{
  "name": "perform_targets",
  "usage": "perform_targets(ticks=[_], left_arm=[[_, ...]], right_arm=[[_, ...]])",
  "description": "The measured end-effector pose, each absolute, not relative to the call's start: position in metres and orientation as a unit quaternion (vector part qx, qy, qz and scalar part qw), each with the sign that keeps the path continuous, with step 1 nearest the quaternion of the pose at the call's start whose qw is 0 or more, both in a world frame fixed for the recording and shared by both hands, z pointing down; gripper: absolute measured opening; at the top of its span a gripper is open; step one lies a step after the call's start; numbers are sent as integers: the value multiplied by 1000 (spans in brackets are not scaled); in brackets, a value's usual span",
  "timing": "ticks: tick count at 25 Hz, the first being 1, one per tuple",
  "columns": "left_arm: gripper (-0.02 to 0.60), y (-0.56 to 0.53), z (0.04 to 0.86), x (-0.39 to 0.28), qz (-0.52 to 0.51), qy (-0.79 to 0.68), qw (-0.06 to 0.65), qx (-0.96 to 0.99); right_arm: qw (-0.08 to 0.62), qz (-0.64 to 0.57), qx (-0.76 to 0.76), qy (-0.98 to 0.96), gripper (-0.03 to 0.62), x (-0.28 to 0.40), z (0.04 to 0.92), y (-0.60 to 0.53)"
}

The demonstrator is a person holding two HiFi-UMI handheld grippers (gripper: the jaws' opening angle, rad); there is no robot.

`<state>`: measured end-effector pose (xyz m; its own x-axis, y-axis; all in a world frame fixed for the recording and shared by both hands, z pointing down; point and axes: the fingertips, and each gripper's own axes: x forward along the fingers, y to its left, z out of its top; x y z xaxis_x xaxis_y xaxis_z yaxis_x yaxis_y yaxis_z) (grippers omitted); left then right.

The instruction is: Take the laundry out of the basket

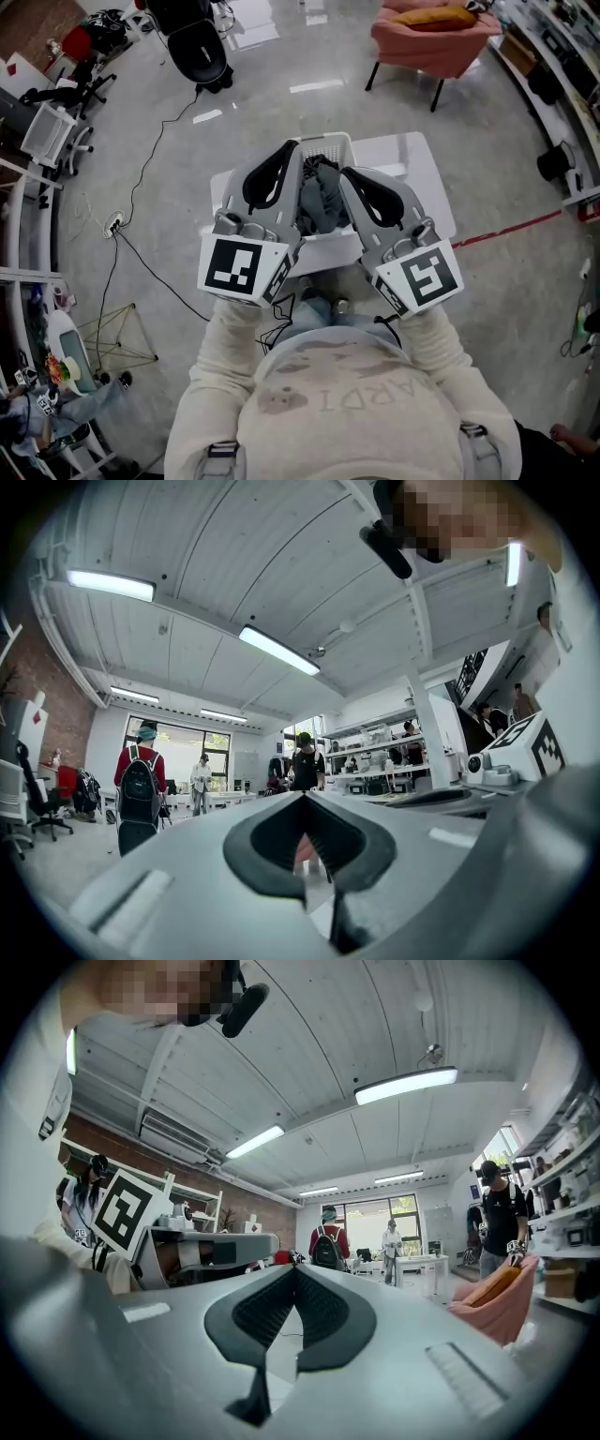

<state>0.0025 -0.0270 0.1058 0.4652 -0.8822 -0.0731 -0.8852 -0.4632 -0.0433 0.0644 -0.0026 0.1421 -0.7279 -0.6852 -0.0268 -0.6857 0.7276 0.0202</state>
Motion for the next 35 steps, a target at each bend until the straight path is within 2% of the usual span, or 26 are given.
perform_targets(ticks=[21, 28, 35], left_arm=[[0, -148, 133, -80, 13, 482, 40, -875], [0, -183, 148, -84, 26, 475, 46, -879], [0, -214, 198, -72, 20, 462, 27, -886]], right_arm=[[-36, 7, -393, 919, 28, -34, 170, -106], [-84, -26, -389, 917, 28, -45, 219, -139], [-136, -78, -393, 906, 28, -40, 312, -173]])
